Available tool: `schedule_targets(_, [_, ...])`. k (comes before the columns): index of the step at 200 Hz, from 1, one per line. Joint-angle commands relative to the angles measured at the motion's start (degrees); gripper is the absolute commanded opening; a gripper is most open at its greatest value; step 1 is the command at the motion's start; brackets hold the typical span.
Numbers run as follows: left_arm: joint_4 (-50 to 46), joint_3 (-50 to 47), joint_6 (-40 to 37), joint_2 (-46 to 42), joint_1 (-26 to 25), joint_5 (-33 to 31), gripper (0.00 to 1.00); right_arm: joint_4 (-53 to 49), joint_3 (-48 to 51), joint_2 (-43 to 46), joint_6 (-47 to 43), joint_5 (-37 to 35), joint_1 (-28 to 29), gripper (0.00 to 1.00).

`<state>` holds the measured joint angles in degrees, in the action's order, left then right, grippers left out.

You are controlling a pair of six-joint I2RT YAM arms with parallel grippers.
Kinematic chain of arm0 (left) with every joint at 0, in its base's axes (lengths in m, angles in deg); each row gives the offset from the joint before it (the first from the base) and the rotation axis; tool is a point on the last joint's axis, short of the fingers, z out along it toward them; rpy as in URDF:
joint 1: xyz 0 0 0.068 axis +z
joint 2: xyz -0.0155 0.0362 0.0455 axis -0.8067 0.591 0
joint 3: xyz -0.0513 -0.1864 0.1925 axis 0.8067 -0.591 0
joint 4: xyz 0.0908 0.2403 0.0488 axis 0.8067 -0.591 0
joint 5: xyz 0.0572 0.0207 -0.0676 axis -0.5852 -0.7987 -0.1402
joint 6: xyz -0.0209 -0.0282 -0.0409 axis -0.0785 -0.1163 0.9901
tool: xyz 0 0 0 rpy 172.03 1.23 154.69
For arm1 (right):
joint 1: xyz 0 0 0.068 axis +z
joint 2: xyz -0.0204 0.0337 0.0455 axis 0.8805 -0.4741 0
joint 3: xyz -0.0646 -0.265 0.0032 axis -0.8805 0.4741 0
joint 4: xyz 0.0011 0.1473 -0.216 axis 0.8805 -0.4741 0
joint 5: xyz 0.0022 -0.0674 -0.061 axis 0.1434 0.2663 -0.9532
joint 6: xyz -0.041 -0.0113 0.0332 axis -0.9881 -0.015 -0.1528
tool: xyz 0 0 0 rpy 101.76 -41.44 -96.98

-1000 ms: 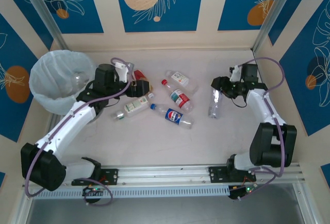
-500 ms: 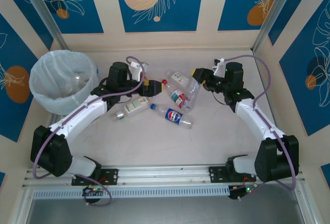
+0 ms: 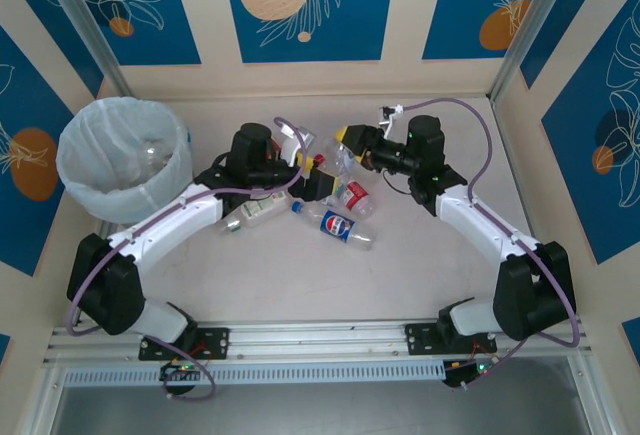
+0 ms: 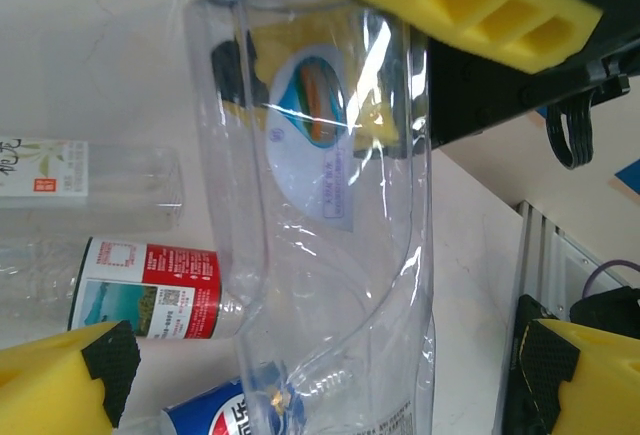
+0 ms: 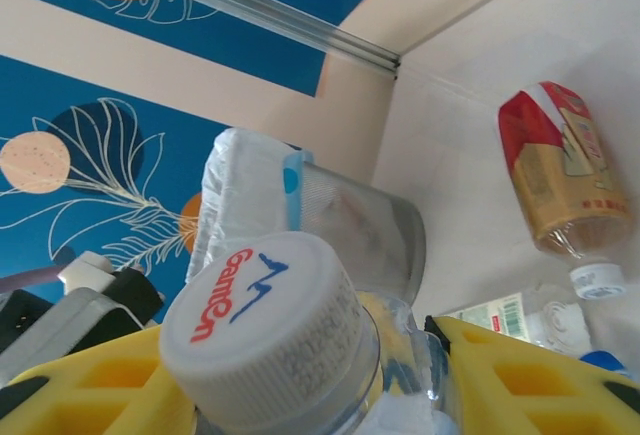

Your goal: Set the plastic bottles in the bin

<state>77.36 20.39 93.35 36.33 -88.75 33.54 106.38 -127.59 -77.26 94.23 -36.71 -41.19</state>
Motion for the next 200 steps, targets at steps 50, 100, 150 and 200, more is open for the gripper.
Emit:
schedule_targets(50, [3.34,2.53,-1.77,1.89,-0.94,5.55,0.94,7.78,-2.59,-0.09,3.25,0.44,2.15,0.38])
schedule_targets(100, [2.33,4.13,-0.47,3.48,-1.27,6.32,0.79,8.7,-2.57,-0.24,3.89,-0.7,2.94,0.39])
schedule_targets(150, [1.22,4.51,-0.31,3.42,-1.3,5.86,0.61,6.97,-2.59,-0.44,3.46,-1.01,2.99,0.4])
schedule_targets(200, [0.84,4.4,-0.47,3.07,-1.27,5.11,0.53,5.21,-3.28,-0.39,2.52,-0.68,2.87,0.5])
